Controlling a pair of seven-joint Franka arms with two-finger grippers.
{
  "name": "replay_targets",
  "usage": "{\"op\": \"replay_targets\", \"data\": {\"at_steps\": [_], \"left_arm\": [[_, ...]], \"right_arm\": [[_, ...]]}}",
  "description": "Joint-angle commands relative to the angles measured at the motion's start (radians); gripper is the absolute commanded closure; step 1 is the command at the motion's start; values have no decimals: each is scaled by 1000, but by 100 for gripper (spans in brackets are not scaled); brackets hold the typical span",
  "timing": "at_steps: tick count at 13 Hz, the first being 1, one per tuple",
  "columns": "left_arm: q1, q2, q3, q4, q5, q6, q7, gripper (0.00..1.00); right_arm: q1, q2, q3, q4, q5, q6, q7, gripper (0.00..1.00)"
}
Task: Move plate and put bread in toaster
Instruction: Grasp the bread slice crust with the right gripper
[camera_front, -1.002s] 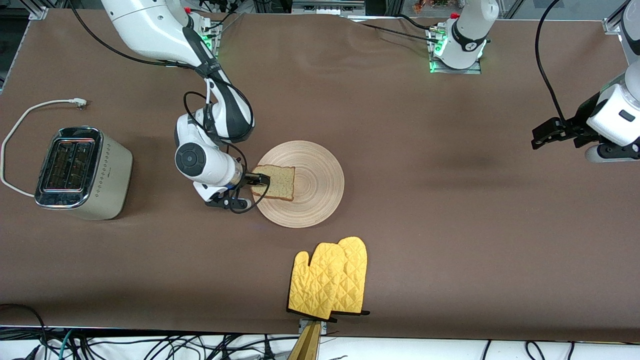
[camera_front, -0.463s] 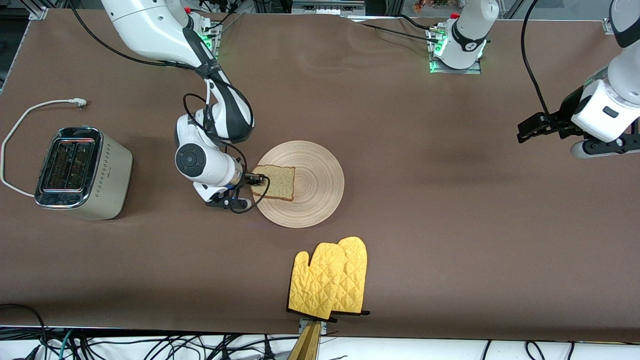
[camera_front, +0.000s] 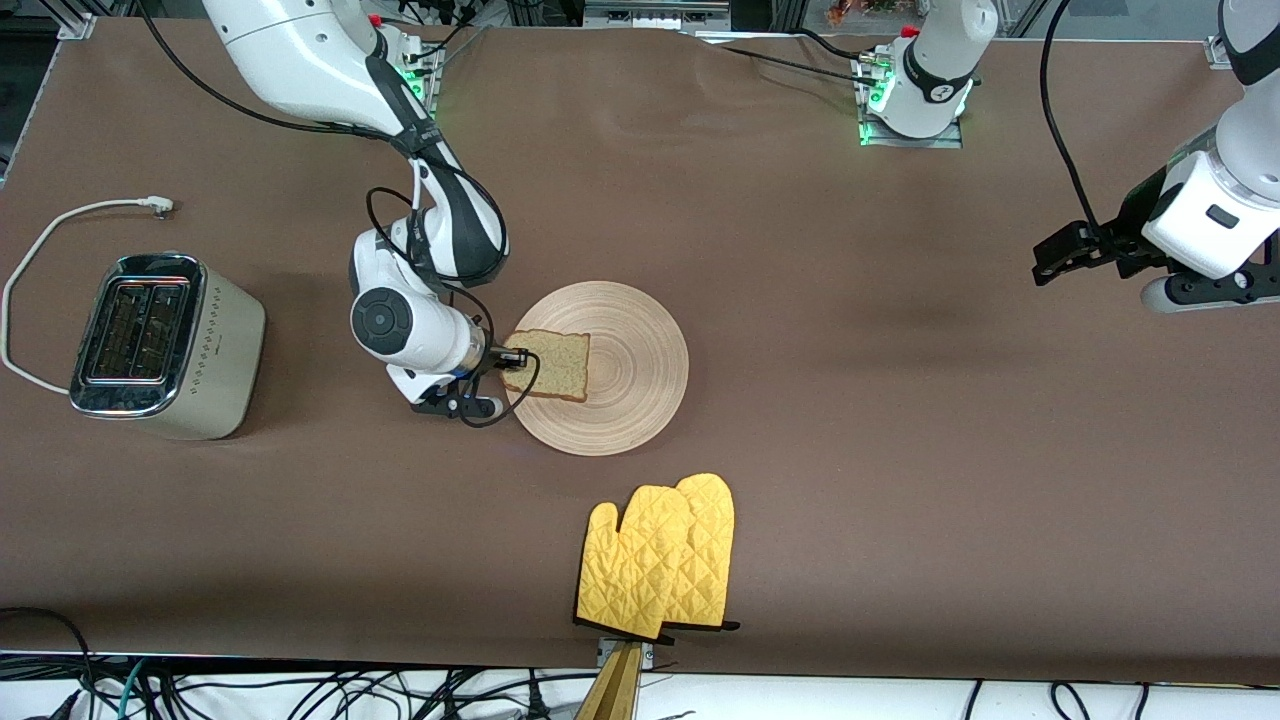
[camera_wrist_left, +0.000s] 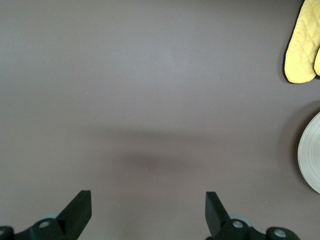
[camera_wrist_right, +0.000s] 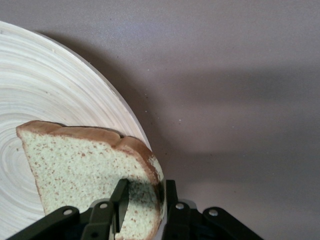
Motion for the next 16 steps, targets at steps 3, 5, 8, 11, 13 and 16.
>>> {"op": "replay_targets", "data": {"at_steps": [3,5,8,11,13,16], "left_arm": [[4,-5,-15,19,-12,5,5,0],[3,-8,-15,19,-9,-2,5,0],[1,-6,-15,20,-9,-4,5,0],[1,-6,-14,19,-9,-4,5,0],[1,-6,-14,19,-9,-4,5,0],[1,-6,-11,20,-9,-6,6,0]], "right_arm": [[15,-12,-7,-11,-1,-5,-17,100],[15,-13,-7,-8,1,-7,-12,100],[15,-24,-8,6,-1,-20,-20,100],[9,-42,-37,98,-13,-169,-21,100],[9,-65,-69,149,-18,-256,-20,100],[9,-143,-112,164,-95,-339,-20,100]]}}
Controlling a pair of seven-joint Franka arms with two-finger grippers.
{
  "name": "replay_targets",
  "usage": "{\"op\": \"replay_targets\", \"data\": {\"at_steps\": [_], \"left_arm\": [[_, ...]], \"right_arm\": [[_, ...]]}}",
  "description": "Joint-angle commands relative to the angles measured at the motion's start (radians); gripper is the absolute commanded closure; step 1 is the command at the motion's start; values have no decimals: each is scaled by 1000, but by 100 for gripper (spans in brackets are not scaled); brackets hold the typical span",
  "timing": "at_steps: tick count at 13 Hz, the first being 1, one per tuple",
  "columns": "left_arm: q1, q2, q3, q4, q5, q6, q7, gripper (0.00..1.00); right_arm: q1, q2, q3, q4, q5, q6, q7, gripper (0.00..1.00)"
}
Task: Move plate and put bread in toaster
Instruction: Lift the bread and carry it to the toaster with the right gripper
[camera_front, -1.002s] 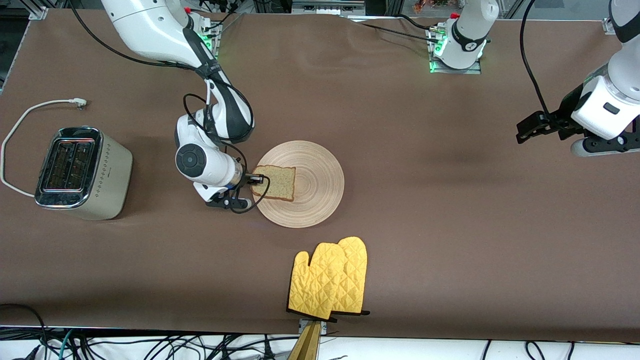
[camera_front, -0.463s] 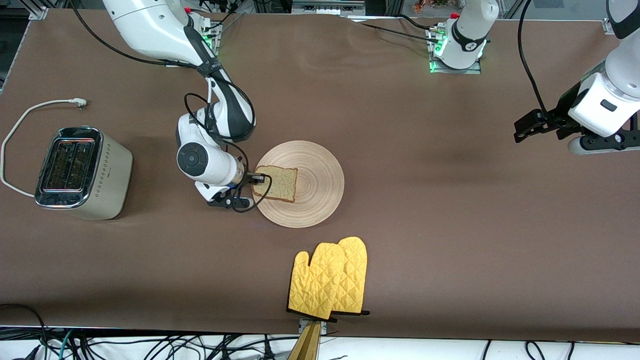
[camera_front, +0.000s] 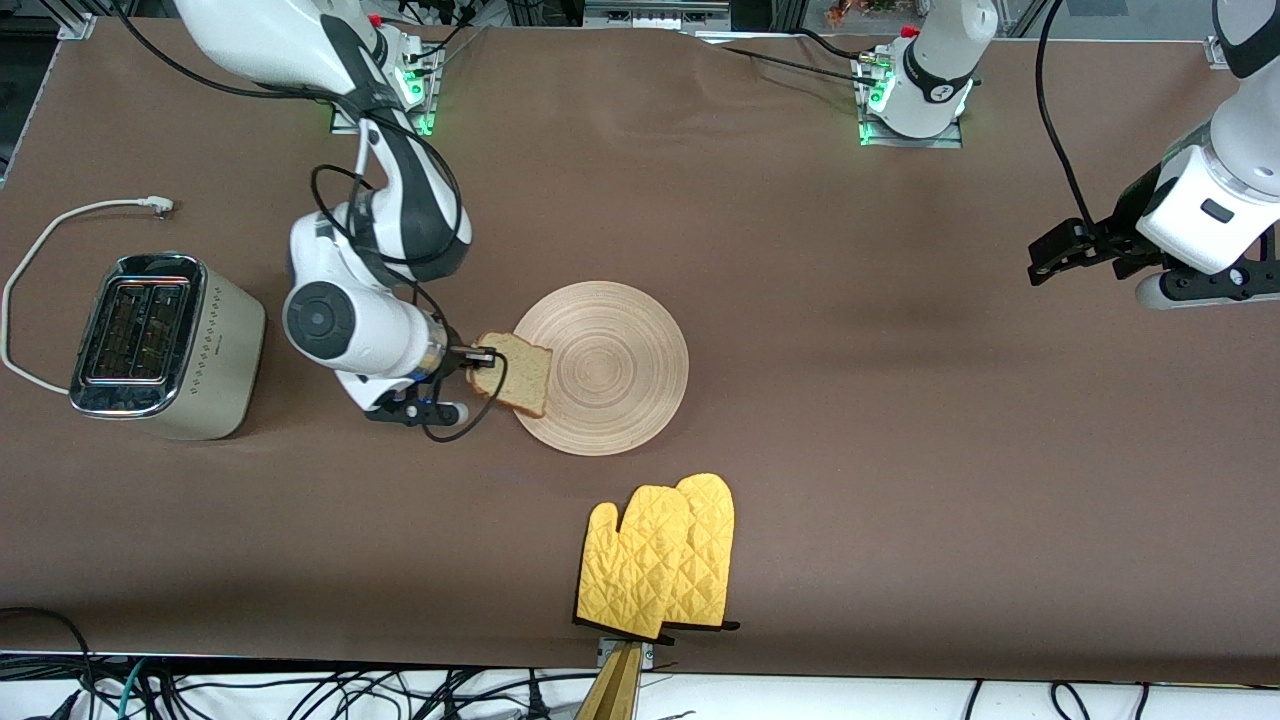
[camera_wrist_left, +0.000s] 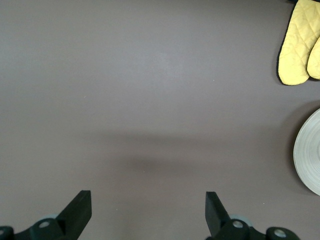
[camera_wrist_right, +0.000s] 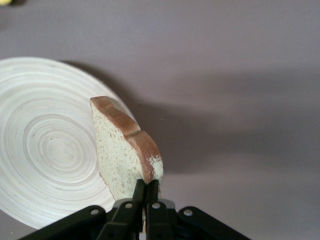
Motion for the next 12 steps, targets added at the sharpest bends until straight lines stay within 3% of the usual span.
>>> {"op": "replay_targets", "data": {"at_steps": [1,4,7,11,12], "left_arm": [[2,-4,6,19,-9,-22,5,0],[4,-26,9,25,-9,-77,6,0],[7,-30,13,16,-9,-80,18,0],[7,-43,27,6,-14,-102,46,0],[9,-44,30,6,-14,-102,46,0]], "right_arm": [[3,-81,-31,-2,-89,-100,-9,100],[2,-150,-121,0,-192,-211,-26,100],[3,-179,-239,10,-209,-338,-72,100],[0,-182,-335,102,-389,-455,-211,100],[0,-182,-370,107,-399,-455,-262,100]]}}
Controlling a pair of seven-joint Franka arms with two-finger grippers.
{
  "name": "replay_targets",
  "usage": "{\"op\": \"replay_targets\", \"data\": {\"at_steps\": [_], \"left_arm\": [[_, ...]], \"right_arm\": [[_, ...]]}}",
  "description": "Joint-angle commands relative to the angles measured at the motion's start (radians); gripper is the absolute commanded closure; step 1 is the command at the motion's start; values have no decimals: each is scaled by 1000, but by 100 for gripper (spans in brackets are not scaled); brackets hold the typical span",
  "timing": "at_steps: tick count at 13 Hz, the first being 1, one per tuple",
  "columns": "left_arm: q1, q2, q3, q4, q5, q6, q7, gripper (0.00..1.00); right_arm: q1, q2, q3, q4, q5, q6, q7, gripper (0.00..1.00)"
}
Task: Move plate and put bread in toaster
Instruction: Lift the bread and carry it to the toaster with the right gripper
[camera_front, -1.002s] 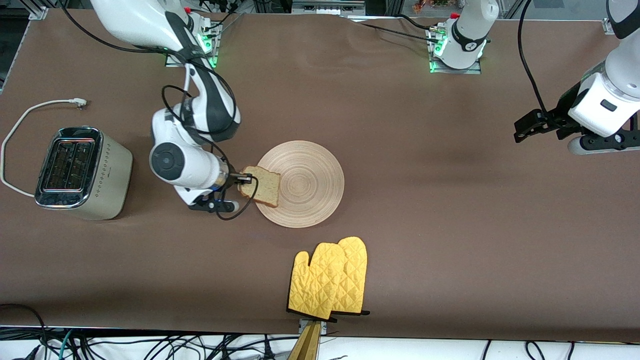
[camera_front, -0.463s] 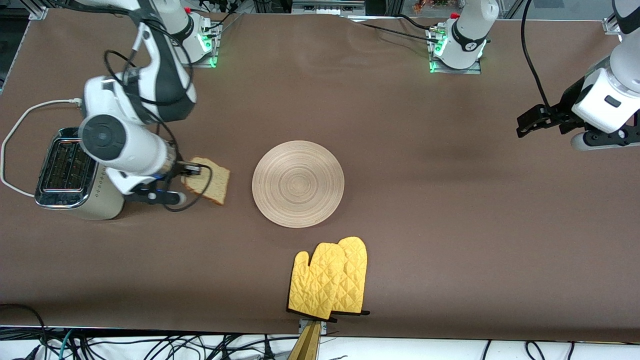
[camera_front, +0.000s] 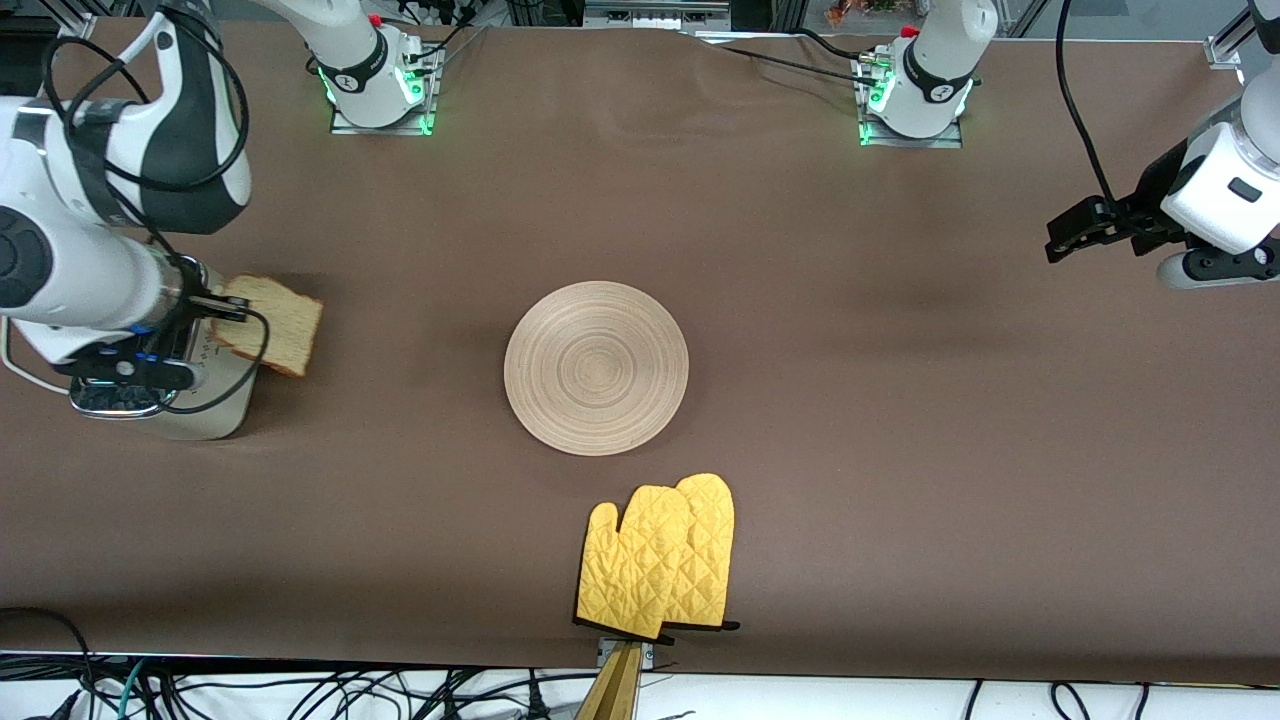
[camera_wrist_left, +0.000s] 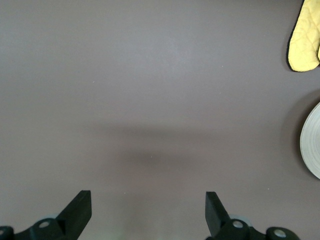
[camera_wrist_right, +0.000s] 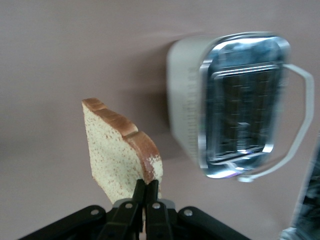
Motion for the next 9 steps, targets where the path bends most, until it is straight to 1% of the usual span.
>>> {"op": "replay_targets", "data": {"at_steps": [1,2,4,7,9], "left_arm": [[6,-23,6,-4,-15,-17,25,0],[6,-23,6,-4,-15,-17,25,0],[7,-22,9,-4,-18,-15,25,0],[6,-22,12,-4,-18,-17,23,0],[6,-22,12,-4,-18,-15,23,0]], "right_arm": [[4,-1,-83,29,-39,-29,-128,100],[4,0,-111,29,-42,-27,-171,100],[-1,9,-154,29,-88,-14,-243,100],[-50,18,-155,28,-133,32,-308,100],[-85,31,-155,29,-133,83,-361,100]]}}
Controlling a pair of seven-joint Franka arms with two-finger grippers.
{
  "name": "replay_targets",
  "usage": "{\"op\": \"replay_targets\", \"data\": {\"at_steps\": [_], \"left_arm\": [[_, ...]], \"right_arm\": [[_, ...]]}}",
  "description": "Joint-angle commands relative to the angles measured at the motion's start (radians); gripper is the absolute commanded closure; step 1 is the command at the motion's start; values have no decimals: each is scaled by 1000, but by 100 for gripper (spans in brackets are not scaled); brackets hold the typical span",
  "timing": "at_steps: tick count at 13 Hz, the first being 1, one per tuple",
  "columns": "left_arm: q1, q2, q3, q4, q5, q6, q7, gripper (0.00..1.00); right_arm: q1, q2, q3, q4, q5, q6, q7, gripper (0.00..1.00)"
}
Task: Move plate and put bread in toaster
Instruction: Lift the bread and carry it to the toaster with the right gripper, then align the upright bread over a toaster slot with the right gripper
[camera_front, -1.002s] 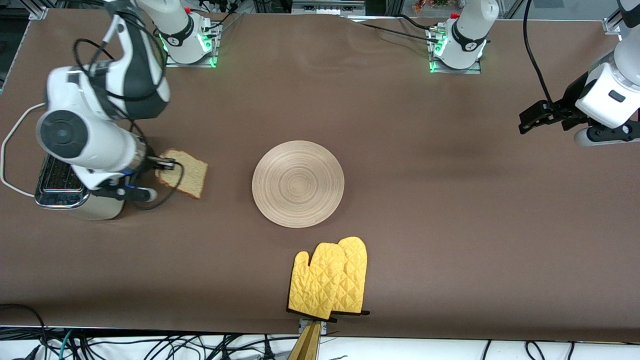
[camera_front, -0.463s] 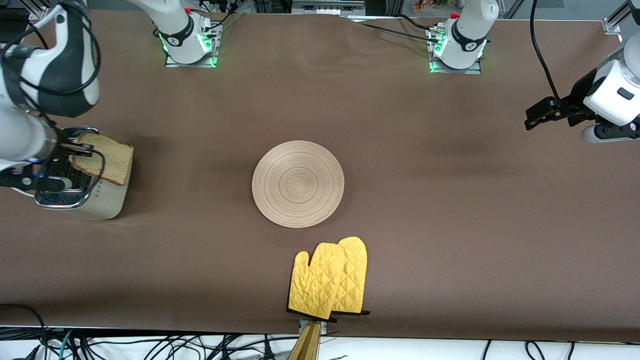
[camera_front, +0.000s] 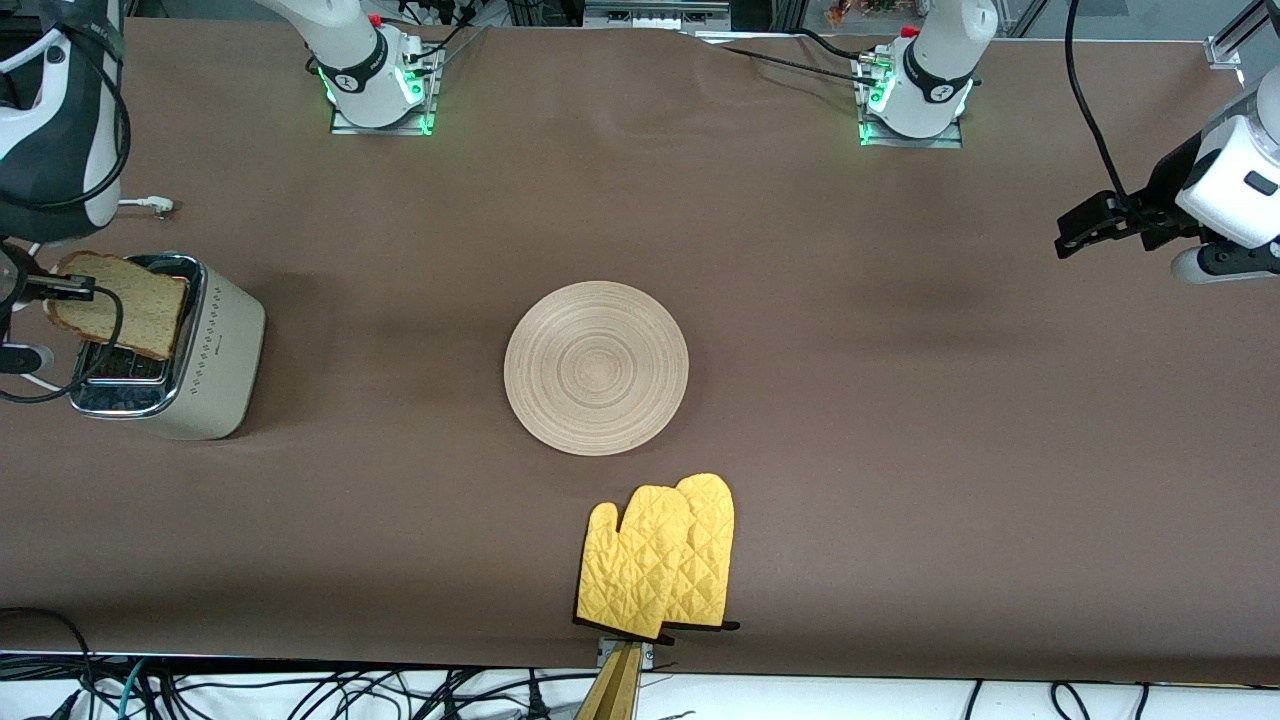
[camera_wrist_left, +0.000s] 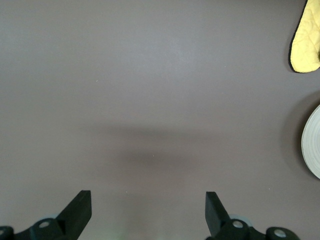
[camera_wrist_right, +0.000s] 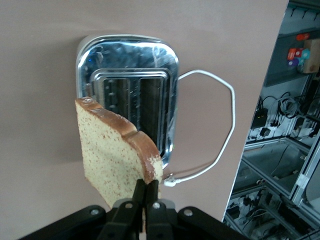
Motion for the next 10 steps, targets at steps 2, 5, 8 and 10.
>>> {"op": "replay_targets", "data": {"at_steps": [2,5,8,10], "left_arm": [[5,-13,1,-5,-18,-10,22,0],[5,-13,1,-5,-20,-12,20,0],[5,-13,3,-5,-31,-12,22,0],[5,-13,3,-5,-31,-10,20,0]], "right_arm": [[-44,29,2,17,-15,64,-66,100],[-47,37,-1,17,-23,78,-67,100],[-68,44,-3,17,-58,99,-83,100],[-78,44,-3,15,-60,115,-101,100]]}}
